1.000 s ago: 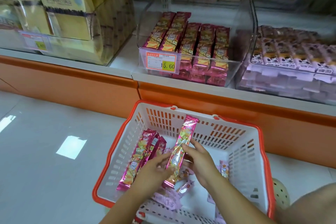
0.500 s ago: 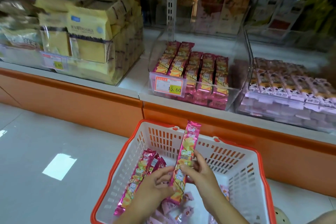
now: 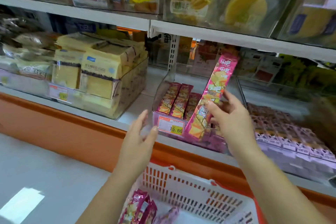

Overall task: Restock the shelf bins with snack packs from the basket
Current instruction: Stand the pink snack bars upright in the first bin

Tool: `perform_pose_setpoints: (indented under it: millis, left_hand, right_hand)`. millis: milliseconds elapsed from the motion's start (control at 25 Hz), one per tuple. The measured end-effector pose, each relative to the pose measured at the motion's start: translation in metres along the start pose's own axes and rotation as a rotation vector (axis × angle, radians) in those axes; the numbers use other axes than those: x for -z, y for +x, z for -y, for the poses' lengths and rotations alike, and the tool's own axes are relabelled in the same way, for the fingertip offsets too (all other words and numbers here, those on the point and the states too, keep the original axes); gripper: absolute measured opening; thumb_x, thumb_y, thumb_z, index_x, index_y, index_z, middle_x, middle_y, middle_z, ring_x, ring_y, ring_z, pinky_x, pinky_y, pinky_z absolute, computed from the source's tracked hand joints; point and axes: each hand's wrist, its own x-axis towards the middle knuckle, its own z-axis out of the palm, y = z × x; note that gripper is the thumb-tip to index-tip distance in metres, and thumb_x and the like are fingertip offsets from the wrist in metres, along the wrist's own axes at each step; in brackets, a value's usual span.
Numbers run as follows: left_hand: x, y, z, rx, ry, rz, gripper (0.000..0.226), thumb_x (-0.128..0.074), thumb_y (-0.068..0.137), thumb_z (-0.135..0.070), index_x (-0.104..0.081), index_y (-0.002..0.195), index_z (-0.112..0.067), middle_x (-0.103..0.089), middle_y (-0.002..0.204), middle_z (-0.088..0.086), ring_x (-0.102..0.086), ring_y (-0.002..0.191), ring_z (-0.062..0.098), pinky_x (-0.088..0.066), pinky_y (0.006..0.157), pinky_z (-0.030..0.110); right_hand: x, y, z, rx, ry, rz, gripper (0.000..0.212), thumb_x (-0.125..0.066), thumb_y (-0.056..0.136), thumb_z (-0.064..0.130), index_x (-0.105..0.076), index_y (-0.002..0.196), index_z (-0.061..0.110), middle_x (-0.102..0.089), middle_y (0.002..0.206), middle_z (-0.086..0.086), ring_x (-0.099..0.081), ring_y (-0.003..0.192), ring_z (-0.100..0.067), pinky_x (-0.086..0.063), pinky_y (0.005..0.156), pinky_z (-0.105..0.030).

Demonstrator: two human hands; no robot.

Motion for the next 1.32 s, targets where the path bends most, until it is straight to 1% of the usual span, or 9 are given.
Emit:
perform_pose_setpoints:
  millis: [160, 480, 560, 680, 800, 880, 1000, 1080, 1320]
  left_hand:
    - [-0.005, 0.037, 0.0, -0.01, 0.066, 0.06, 0.061, -0.046, 0.097, -0.039, -0.016, 0.15, -0.036, -0.023, 0.155, -0.015, -0.024, 0.141, 0.001, -0.023, 0.115, 0.028]
    - [-0.012, 0.032, 0.008, 0.048, -0.19, 0.053, 0.051, -0.047, 0.099, -0.027, -0.03, 0.146, -0.036, -0.039, 0.136, -0.027, -0.038, 0.125, -0.009, -0.029, 0.099, 0.015]
    - [-0.009, 0.021, 0.021, 0.082, -0.175, 0.022, 0.047, -0.047, 0.099, -0.025, -0.036, 0.144, -0.034, -0.044, 0.136, -0.024, -0.043, 0.123, -0.007, -0.031, 0.098, 0.016]
    - [-0.006, -0.004, 0.052, 0.186, -0.081, -0.018, 0.041, -0.048, 0.098, -0.023, -0.045, 0.138, -0.033, -0.053, 0.131, -0.018, -0.05, 0.119, 0.0, -0.038, 0.099, 0.023]
    - [-0.001, -0.035, 0.088, 0.327, 0.082, 0.052, 0.035, -0.048, 0.098, -0.022, -0.05, 0.132, -0.031, -0.057, 0.121, -0.015, -0.055, 0.111, 0.004, -0.043, 0.087, 0.017]
    - [0.001, -0.054, 0.115, 0.402, 0.236, 0.166, 0.038, -0.047, 0.098, -0.02, -0.049, 0.135, -0.027, -0.057, 0.128, -0.009, -0.056, 0.115, 0.011, -0.046, 0.092, 0.024]
    - [0.005, -0.079, 0.152, 0.449, 0.532, 0.357, 0.045, -0.047, 0.096, -0.019, -0.043, 0.14, -0.026, -0.053, 0.135, -0.002, -0.056, 0.119, 0.021, -0.044, 0.097, 0.03]
    - [0.005, -0.09, 0.171, 0.455, 0.663, 0.435, 0.051, -0.051, 0.092, -0.018, -0.04, 0.142, -0.023, -0.052, 0.137, 0.005, -0.055, 0.119, 0.023, -0.043, 0.098, 0.03]
    - [-0.015, -0.111, 0.213, 0.514, 1.039, 0.502, 0.07, -0.06, 0.083, -0.007, -0.028, 0.145, -0.016, -0.049, 0.124, 0.008, -0.056, 0.109, 0.023, -0.05, 0.087, 0.031]
  right_hand:
    - [-0.005, 0.072, -0.008, -0.104, -0.122, -0.111, 0.041, -0.069, 0.086, 0.029, -0.057, 0.124, 0.02, -0.07, 0.098, 0.001, -0.068, 0.085, -0.014, -0.053, 0.076, -0.029]
    - [-0.035, 0.086, -0.061, -0.258, -0.507, 0.082, 0.029, -0.07, 0.082, 0.035, -0.069, 0.08, 0.006, -0.073, 0.082, -0.012, -0.068, 0.083, -0.034, -0.055, 0.081, -0.047]
    - [-0.031, 0.083, -0.061, -0.215, -0.486, 0.06, 0.019, -0.069, 0.085, 0.03, -0.068, 0.085, 0.011, -0.072, 0.091, -0.009, -0.067, 0.089, -0.029, -0.053, 0.084, -0.042]
    - [-0.029, 0.08, -0.059, -0.173, -0.538, 0.098, 0.044, -0.069, 0.085, 0.032, -0.06, 0.124, 0.012, -0.064, 0.123, -0.004, -0.061, 0.11, -0.024, -0.049, 0.096, -0.039]
    - [-0.032, 0.082, -0.06, -0.167, -0.589, 0.137, 0.048, -0.068, 0.085, 0.034, -0.057, 0.127, 0.014, -0.063, 0.125, -0.007, -0.06, 0.109, -0.026, -0.05, 0.096, -0.043]
    - [-0.03, 0.076, -0.052, -0.068, -0.62, 0.062, 0.045, -0.065, 0.087, 0.031, -0.057, 0.128, 0.014, -0.063, 0.122, -0.009, -0.06, 0.107, -0.022, -0.048, 0.095, -0.035]
    - [-0.026, 0.027, -0.042, 0.404, -0.402, -0.274, 0.027, -0.053, 0.092, 0.015, -0.058, 0.118, 0.017, -0.055, 0.098, -0.004, -0.049, 0.083, 0.001, -0.036, 0.079, -0.011]
    - [-0.029, -0.027, -0.061, 0.505, -0.223, -0.298, 0.028, -0.05, 0.092, 0.006, -0.054, 0.114, 0.023, -0.051, 0.093, -0.001, -0.049, 0.083, -0.002, -0.038, 0.079, -0.012]
    - [-0.04, -0.152, -0.198, -0.636, -0.278, 0.156, 0.026, -0.044, 0.096, 0.012, -0.053, 0.117, 0.026, -0.058, 0.08, 0.005, -0.049, 0.054, -0.007, -0.039, 0.049, -0.023]
